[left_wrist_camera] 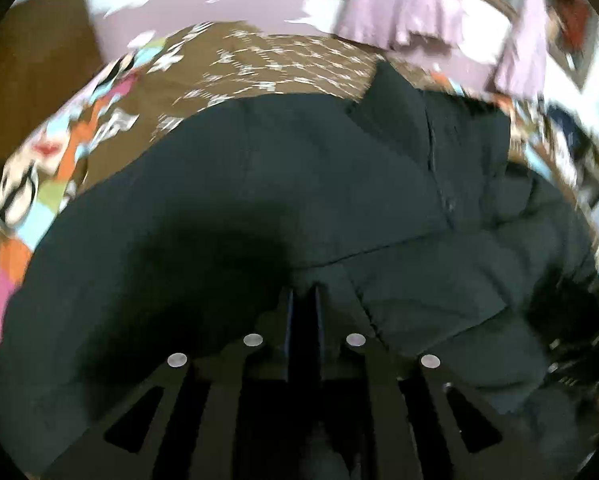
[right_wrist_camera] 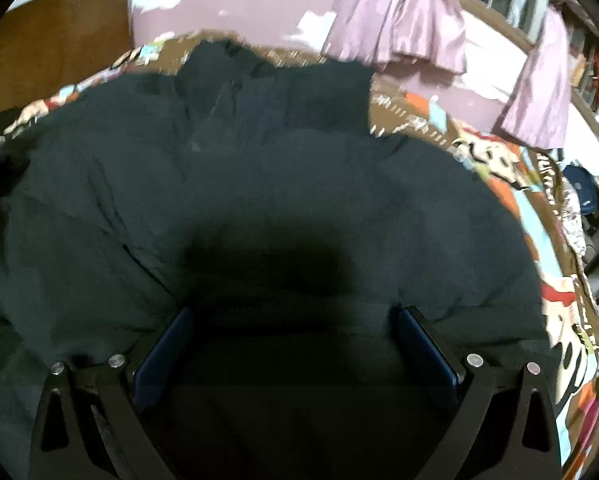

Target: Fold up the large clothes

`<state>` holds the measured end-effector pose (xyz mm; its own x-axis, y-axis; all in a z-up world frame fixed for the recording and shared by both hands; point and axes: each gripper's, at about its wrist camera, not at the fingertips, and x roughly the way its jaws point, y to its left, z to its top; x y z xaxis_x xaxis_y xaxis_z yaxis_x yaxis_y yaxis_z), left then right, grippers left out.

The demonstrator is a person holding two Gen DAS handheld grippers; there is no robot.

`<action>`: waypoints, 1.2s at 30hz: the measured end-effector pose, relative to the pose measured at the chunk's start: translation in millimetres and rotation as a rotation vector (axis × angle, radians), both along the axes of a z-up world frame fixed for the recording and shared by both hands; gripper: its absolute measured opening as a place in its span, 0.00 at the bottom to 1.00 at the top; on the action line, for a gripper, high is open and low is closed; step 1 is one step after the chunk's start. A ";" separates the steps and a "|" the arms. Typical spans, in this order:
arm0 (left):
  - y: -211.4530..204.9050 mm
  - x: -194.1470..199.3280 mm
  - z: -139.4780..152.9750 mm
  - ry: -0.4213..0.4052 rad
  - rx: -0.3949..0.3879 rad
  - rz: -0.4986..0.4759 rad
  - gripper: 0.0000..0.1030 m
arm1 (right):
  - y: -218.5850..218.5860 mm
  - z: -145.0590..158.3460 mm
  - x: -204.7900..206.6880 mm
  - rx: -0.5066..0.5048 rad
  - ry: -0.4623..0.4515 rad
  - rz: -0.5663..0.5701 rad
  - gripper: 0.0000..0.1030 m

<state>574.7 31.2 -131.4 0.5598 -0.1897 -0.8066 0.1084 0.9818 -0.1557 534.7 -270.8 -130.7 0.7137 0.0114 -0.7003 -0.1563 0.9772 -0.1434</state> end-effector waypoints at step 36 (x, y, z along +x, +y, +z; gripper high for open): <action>358.6 -194.7 -7.5 -0.093 -0.720 0.869 0.78 | 231.9 -21.5 43.0 0.075 -0.016 0.216 1.00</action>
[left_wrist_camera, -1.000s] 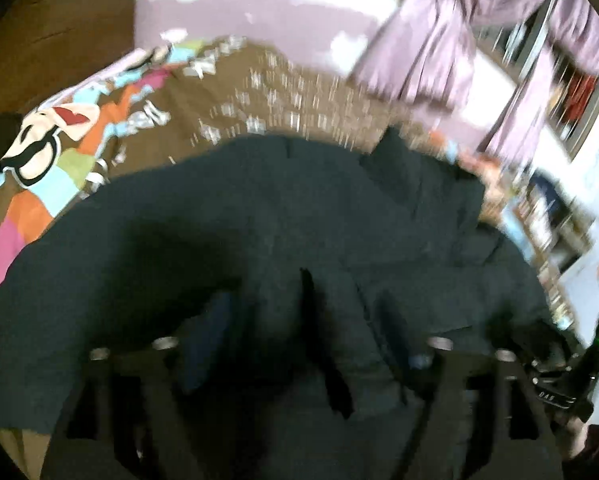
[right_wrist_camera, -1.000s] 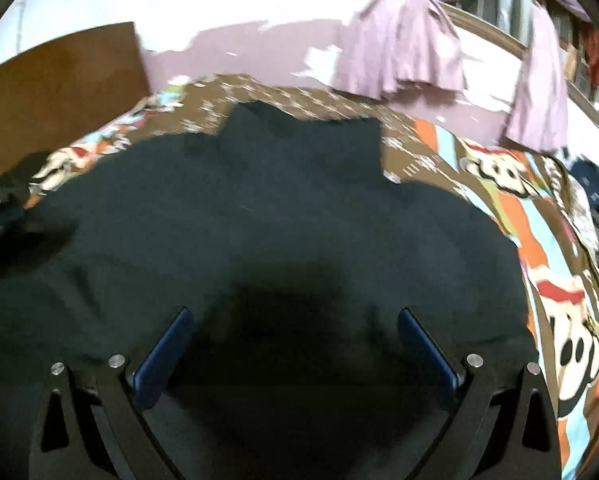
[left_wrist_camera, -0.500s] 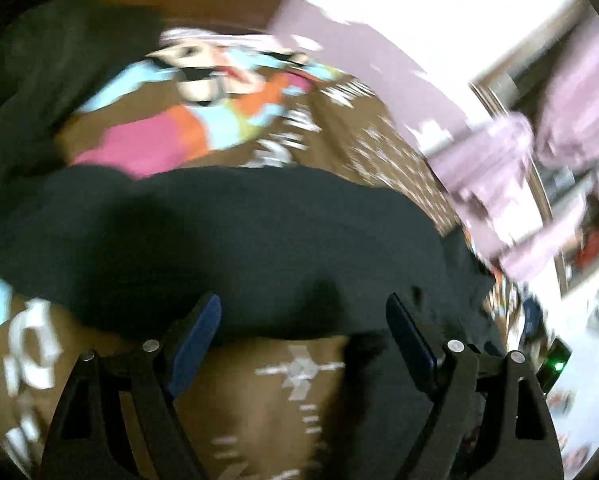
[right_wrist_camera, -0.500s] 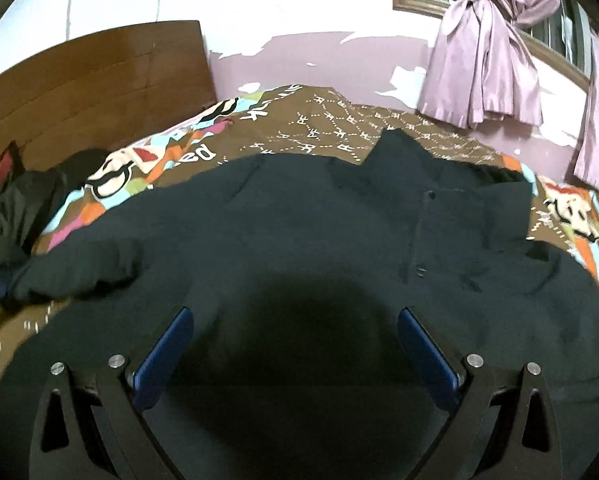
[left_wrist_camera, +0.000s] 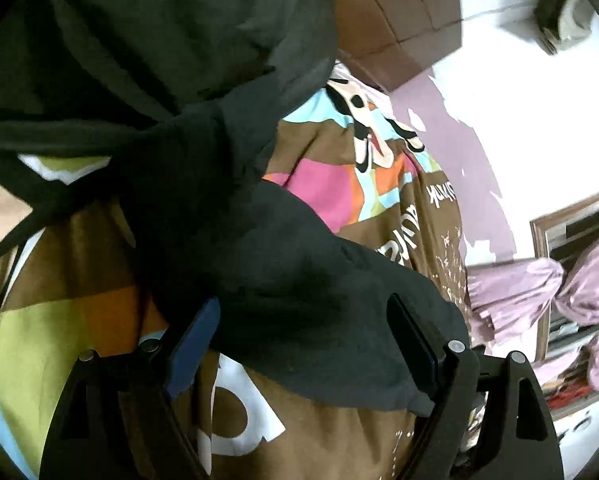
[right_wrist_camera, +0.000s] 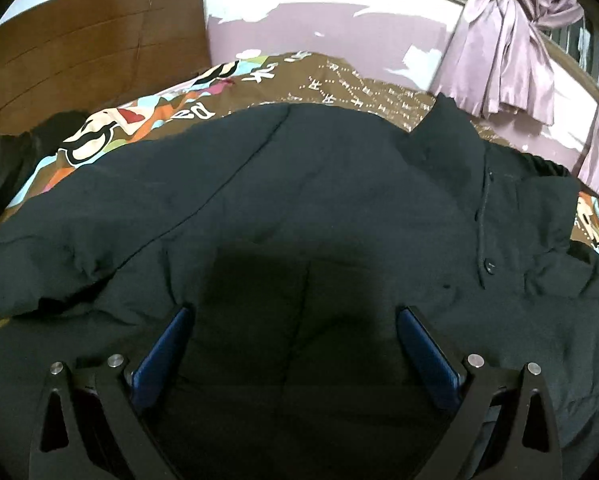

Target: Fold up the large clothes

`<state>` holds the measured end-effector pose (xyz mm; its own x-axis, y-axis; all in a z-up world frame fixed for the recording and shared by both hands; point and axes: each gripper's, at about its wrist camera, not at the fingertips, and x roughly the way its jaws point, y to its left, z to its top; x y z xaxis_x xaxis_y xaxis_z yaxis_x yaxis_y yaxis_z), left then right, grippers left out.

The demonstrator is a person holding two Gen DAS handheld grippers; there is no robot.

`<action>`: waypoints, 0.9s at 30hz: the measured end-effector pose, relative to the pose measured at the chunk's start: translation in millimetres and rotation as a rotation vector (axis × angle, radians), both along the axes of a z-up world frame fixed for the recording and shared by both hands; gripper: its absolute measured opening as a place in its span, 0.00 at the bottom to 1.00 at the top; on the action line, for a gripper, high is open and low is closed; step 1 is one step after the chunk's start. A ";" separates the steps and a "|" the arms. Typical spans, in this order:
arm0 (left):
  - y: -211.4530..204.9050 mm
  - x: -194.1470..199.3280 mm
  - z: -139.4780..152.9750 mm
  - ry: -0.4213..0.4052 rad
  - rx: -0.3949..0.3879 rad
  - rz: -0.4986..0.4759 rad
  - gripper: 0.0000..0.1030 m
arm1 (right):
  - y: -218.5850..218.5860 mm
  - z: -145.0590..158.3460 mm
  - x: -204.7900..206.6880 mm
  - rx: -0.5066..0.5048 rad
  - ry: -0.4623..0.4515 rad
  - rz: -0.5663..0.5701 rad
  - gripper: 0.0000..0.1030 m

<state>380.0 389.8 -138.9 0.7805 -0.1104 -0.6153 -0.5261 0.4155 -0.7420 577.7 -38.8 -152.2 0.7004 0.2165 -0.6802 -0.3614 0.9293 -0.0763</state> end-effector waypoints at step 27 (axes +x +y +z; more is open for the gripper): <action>4.5 -12.2 14.6 0.117 0.257 0.038 0.08 | 4.9 -2.8 -12.1 -0.053 -0.085 -0.024 1.00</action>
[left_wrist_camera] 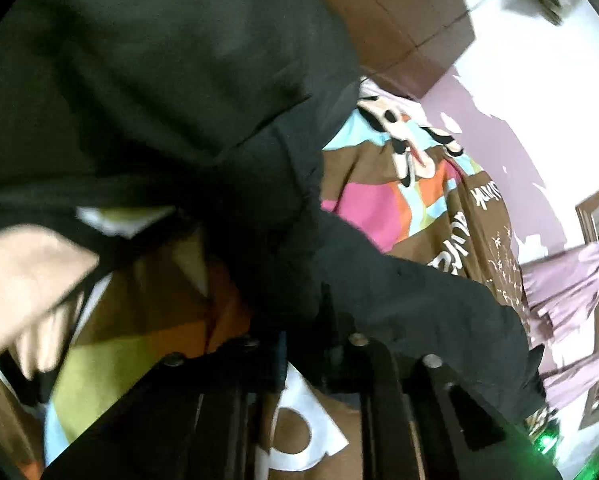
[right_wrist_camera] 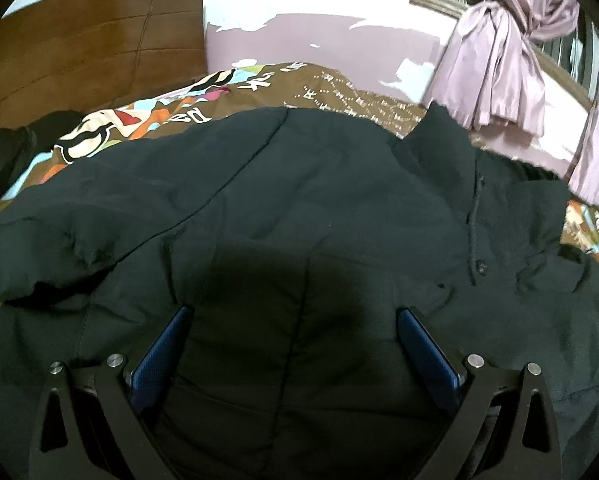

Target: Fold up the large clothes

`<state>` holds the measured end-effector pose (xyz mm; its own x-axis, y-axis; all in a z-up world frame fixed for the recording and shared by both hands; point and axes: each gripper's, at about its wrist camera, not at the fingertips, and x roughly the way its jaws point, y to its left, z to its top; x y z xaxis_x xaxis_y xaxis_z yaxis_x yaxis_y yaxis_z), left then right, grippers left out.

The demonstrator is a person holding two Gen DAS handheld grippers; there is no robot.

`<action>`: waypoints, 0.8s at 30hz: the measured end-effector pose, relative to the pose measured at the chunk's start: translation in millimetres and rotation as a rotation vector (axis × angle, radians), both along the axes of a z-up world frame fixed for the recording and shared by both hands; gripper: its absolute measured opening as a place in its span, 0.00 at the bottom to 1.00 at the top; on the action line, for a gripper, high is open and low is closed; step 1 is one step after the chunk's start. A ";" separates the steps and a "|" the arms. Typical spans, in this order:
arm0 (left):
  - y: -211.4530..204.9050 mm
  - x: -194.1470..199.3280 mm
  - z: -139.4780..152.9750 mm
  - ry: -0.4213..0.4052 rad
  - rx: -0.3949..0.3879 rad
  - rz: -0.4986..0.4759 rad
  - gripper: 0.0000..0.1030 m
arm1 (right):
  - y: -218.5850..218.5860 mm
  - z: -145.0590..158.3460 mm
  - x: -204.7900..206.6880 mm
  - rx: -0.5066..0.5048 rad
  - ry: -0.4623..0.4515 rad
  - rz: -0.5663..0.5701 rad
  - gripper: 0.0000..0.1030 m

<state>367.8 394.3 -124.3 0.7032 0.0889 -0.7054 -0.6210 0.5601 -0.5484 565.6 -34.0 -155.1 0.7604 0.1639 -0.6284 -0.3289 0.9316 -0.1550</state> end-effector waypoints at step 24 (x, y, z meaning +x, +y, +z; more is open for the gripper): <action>-292.8 56.8 157.3 -0.494 0.594 -0.735 0.04 | -172.9 65.6 -48.8 0.273 -0.045 -0.133 1.00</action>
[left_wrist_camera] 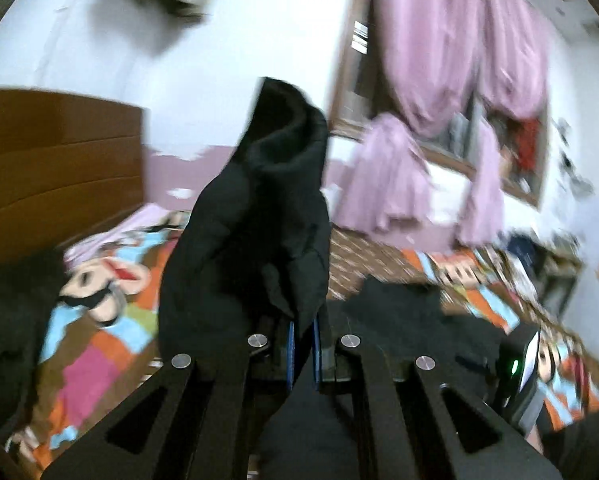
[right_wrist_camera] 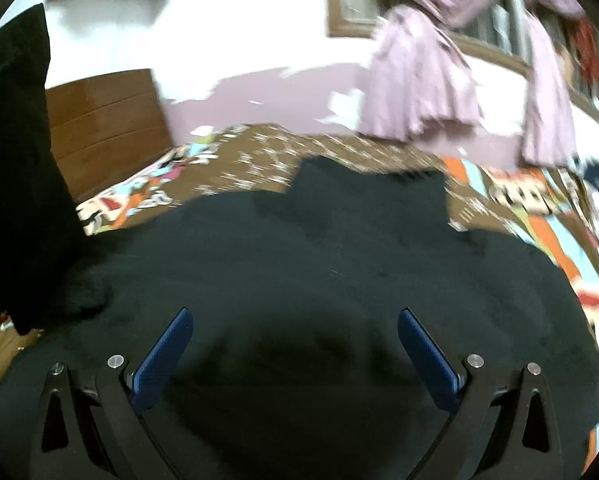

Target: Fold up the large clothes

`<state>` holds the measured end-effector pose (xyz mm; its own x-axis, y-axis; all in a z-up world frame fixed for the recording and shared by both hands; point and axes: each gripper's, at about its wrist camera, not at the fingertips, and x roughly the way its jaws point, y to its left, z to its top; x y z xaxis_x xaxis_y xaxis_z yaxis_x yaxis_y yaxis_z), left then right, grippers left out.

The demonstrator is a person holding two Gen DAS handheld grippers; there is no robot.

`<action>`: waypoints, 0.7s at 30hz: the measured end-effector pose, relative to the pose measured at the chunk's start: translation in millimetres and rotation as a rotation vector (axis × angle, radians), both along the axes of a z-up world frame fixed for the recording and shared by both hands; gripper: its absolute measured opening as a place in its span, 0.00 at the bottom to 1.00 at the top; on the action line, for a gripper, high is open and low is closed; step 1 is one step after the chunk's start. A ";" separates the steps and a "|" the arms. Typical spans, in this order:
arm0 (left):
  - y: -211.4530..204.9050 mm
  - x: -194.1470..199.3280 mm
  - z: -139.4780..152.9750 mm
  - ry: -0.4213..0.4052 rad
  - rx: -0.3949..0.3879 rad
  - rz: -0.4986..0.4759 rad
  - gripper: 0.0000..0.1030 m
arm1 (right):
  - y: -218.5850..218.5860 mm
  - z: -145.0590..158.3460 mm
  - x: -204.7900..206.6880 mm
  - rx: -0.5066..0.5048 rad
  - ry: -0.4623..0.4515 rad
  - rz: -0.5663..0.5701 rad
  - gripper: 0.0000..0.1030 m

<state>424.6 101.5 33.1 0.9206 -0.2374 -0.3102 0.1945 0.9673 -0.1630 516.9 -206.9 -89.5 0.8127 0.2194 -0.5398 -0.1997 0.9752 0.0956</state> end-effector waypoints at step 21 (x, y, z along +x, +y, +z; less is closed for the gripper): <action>-175.0 57.3 -156.5 0.435 0.246 -0.428 0.04 | -102.2 -30.0 20.7 0.716 0.368 0.238 0.59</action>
